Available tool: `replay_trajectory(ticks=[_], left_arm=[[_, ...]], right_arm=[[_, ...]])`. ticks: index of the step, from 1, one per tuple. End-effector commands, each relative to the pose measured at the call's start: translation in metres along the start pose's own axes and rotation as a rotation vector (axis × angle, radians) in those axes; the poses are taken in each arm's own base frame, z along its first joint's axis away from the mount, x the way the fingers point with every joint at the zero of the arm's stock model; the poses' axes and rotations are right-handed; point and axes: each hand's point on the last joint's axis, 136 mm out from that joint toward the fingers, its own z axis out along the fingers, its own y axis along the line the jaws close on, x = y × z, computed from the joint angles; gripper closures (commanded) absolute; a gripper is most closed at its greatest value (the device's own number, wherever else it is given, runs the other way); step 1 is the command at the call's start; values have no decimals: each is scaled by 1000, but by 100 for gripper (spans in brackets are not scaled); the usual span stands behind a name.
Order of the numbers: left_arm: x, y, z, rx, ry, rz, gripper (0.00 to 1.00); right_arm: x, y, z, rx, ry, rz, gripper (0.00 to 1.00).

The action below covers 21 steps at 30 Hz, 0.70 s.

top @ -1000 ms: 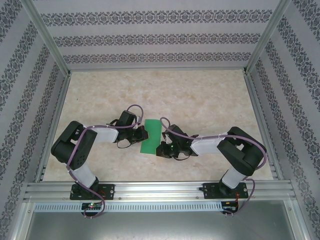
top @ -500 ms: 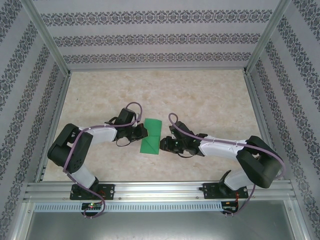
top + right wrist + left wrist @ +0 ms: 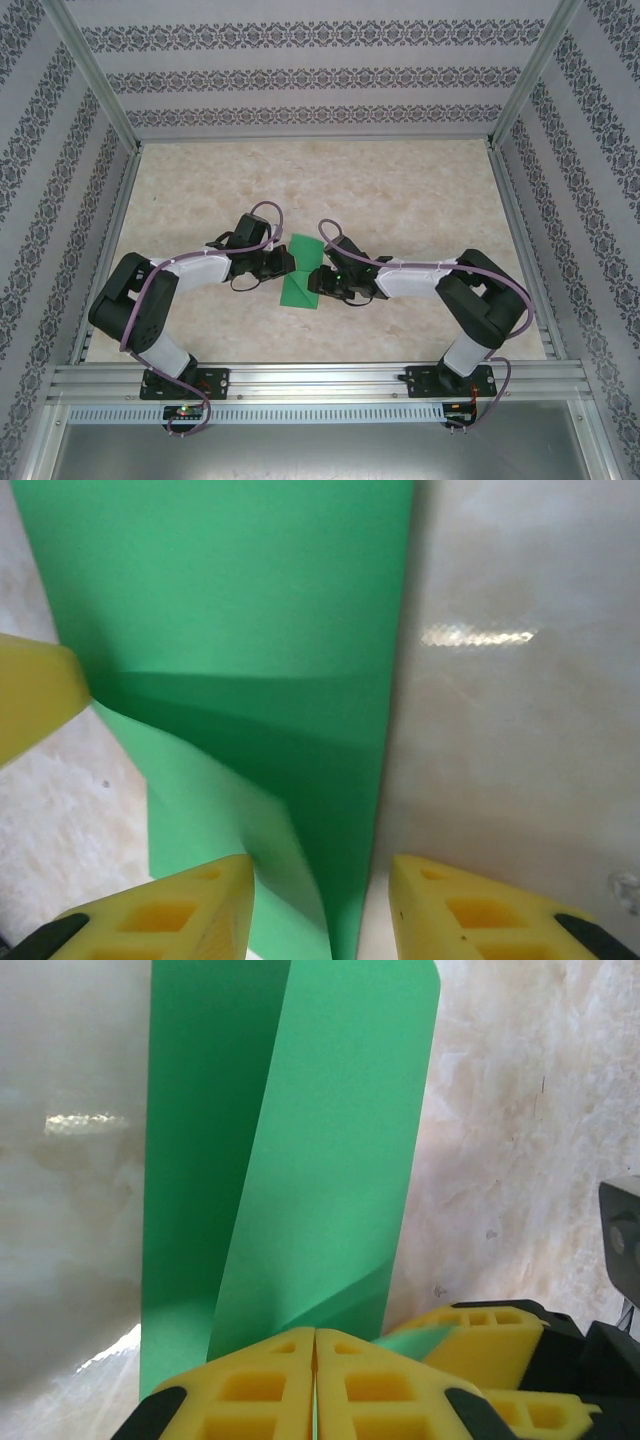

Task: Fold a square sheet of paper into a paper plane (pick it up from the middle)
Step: Turn over the paper at the center of the table.

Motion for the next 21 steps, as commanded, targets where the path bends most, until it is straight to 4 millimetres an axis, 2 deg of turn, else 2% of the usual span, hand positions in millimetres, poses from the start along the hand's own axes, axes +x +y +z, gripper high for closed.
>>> replay_trajectory(ticks=[1, 8, 21], left_arm=[[0, -4, 3, -2, 26, 36, 91], [5, 16, 20, -58, 65, -15, 92], [7, 23, 24, -72, 77, -28, 93]], right_arm=[[-11, 8, 2, -25, -25, 9, 60], [-14, 8, 4, -34, -29, 24, 60], [-13, 14, 10, -91, -22, 59, 65]])
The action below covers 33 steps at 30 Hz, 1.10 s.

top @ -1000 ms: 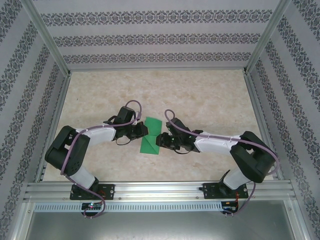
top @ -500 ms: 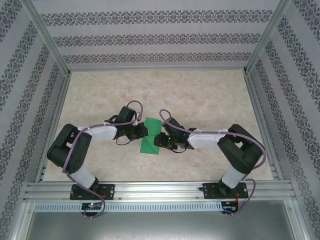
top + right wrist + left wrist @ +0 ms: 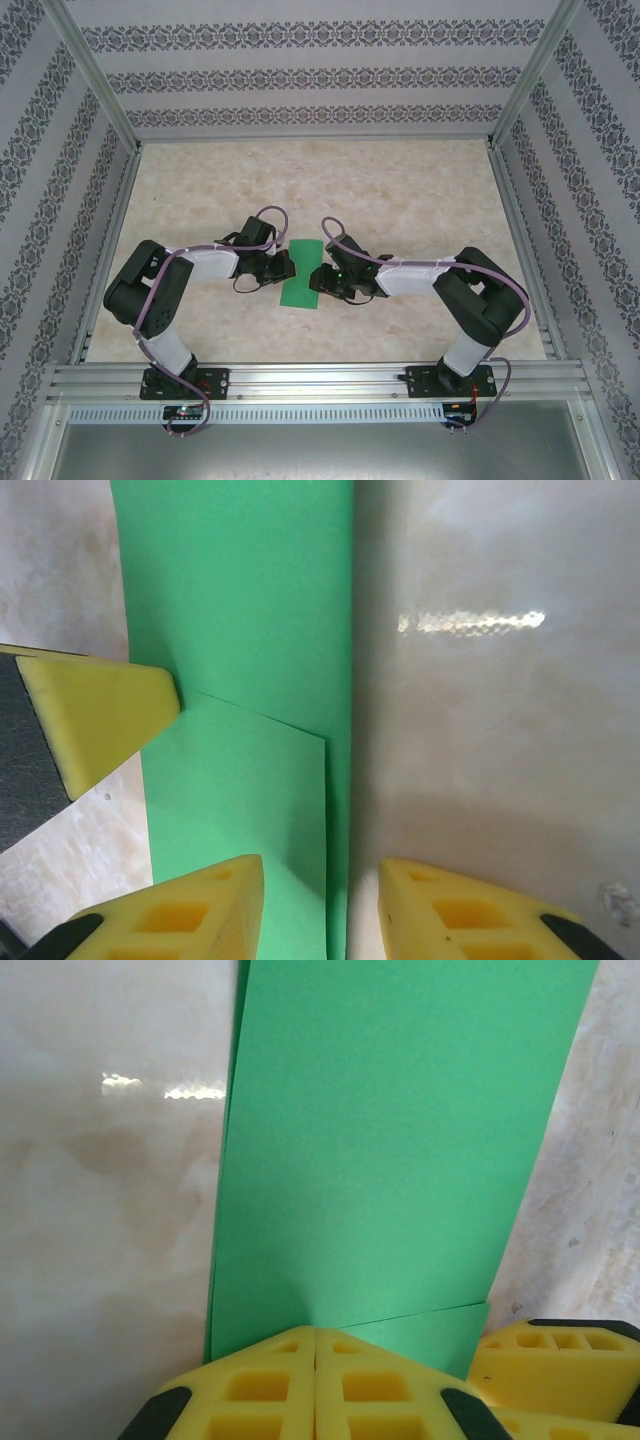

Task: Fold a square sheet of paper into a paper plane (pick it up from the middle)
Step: Turn over the paper at the center of the table.

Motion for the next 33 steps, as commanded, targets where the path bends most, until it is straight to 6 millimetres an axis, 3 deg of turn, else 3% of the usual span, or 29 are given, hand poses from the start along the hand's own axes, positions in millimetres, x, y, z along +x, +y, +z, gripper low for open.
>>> replay_trajectory(ticks=[1, 21, 33], left_arm=[[0, 0, 3, -9, 9, 8, 93], [-1, -2, 2, -6, 8, 8, 93], [-1, -3, 1, -1, 3, 10, 93]], right_arm=[[-10, 16, 8, -81, -38, 1, 65], [-11, 20, 8, -127, -52, 22, 77], [-13, 28, 3, -131, -57, -3, 75]])
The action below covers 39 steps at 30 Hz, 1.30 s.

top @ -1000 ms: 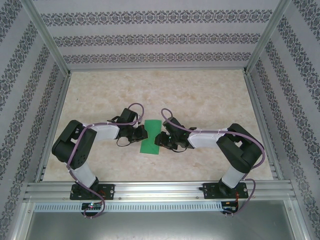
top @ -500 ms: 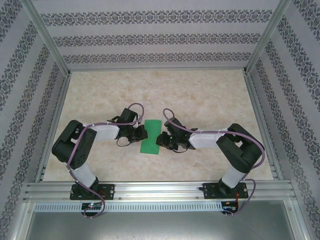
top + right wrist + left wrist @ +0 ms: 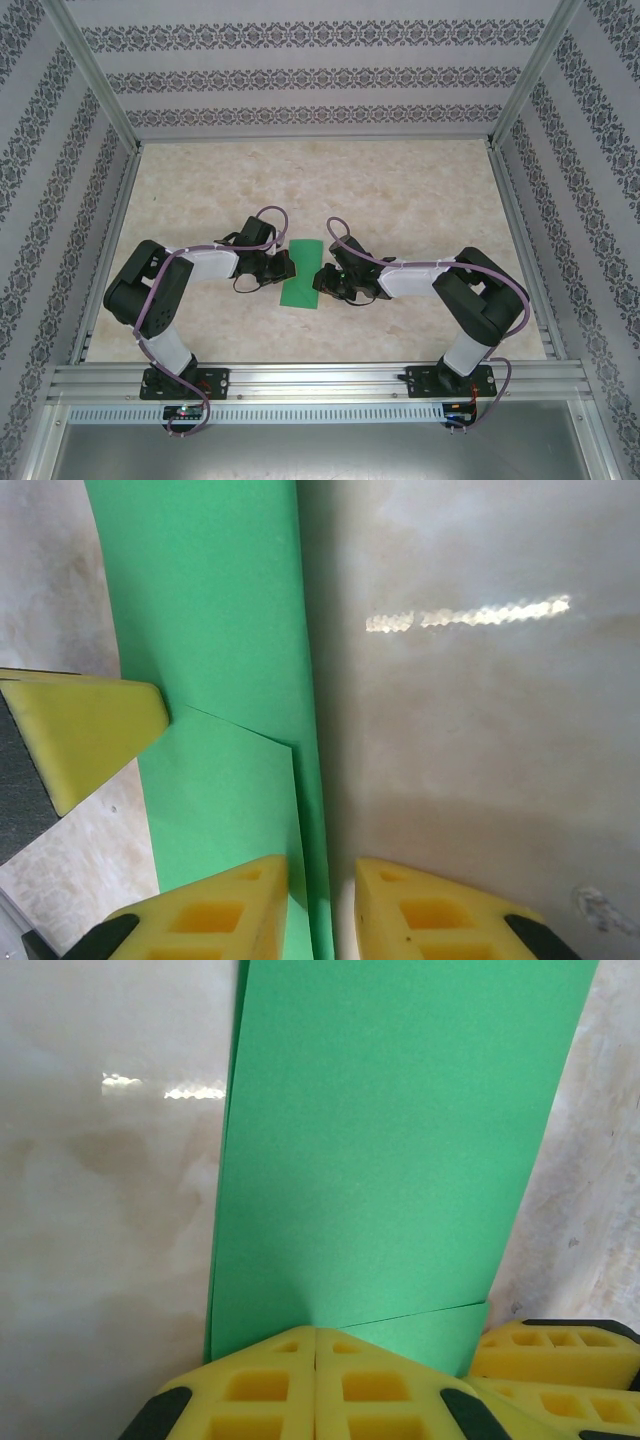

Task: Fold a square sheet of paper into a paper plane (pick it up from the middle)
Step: Turn over the paper at the center of the table.

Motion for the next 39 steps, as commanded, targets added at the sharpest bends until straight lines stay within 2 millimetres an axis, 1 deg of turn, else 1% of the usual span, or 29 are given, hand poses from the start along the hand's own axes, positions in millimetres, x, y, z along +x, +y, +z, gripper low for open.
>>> replay_trajectory(ticks=[1, 2, 7, 12, 18, 21, 26, 28, 30, 36, 39], left_arm=[[-1, -3, 1, -2, 3, 8, 93], [-1, -3, 1, -1, 3, 7, 93], [-1, -4, -2, 0, -6, 10, 93], [-1, -4, -3, 0, -6, 9, 93], [0, -4, -5, -4, -7, 10, 93], [2, -2, -4, -8, -4, 7, 93], [2, -1, -5, -10, -7, 2, 93], [2, -2, -6, -9, -8, 3, 93], [1, -3, -6, -9, -10, 4, 93], [-1, -5, -6, -6, -8, 8, 93], [-1, -6, -6, -6, -9, 9, 93]], right_arm=[[-11, 29, 4, -81, -44, -61, 75], [-12, 24, 4, -62, -43, -56, 75], [-10, 20, 2, -52, -48, -44, 75], [-10, 24, 1, -62, -44, -51, 79], [-10, 24, -1, -62, -55, -54, 79], [-10, 24, -2, -69, -59, -56, 82], [-12, 24, -1, -67, -64, -53, 80], [-13, 23, -2, -61, -68, -48, 76], [-13, 21, 0, -55, -63, -47, 75], [-14, 27, 1, -100, -72, -43, 72], [-15, 34, 1, -136, -66, -57, 71]])
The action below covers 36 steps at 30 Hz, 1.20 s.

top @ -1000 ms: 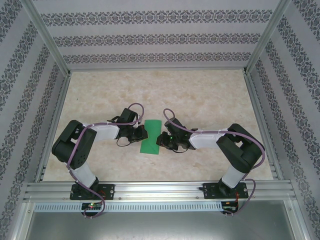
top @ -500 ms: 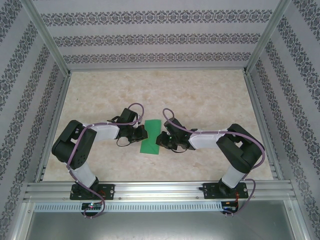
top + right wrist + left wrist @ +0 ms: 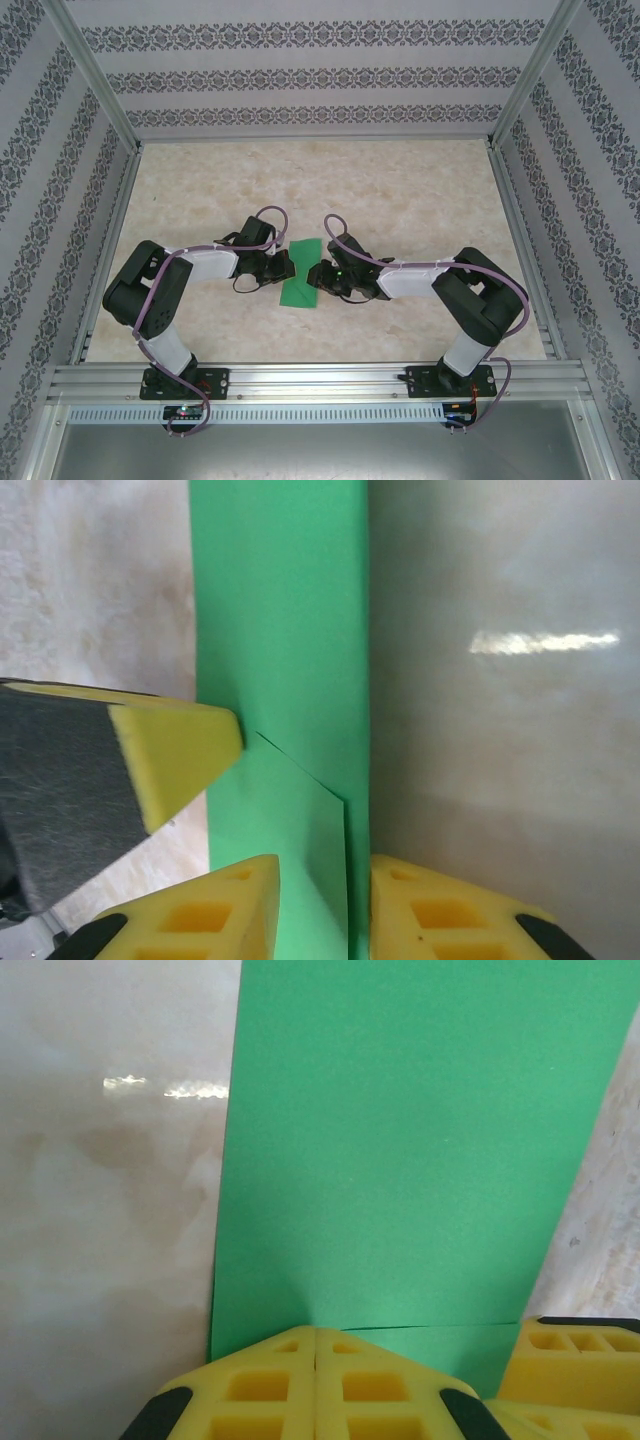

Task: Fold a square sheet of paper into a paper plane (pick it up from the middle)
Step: Turn over the paper at the center of the table.

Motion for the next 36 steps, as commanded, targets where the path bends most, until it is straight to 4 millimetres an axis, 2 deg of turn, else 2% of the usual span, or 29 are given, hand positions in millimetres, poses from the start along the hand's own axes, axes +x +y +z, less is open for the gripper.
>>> replay_trajectory(ticks=[1, 7, 13, 16, 21, 24, 27, 32, 36], left_arm=[[-1, -6, -5, -1, -7, 10, 93], [-5, -10, -9, 0, -22, 11, 93], [-8, -16, -16, 11, -40, 12, 92], [-11, -25, -24, 26, -61, 17, 92], [-20, -38, -50, 20, -140, 43, 89], [-27, -47, -75, 10, -218, 73, 88], [-33, -53, -105, -18, -316, 105, 87], [-42, -53, -153, -86, -485, 142, 82], [-42, -46, -170, -137, -538, 139, 78]], right_arm=[[-3, 13, 4, -63, -5, -29, 71], [2, 9, 12, -80, 14, -40, 70], [1, 12, 12, -107, 11, -49, 77], [0, 14, 7, -116, 2, -52, 82], [-5, 19, -13, -86, -23, -80, 90], [-11, 11, -35, 35, -47, -126, 91], [-19, -2, -71, 225, -77, -191, 96], [-32, -15, -150, 540, -161, -285, 95], [-41, -31, -217, 935, -217, -330, 94]])
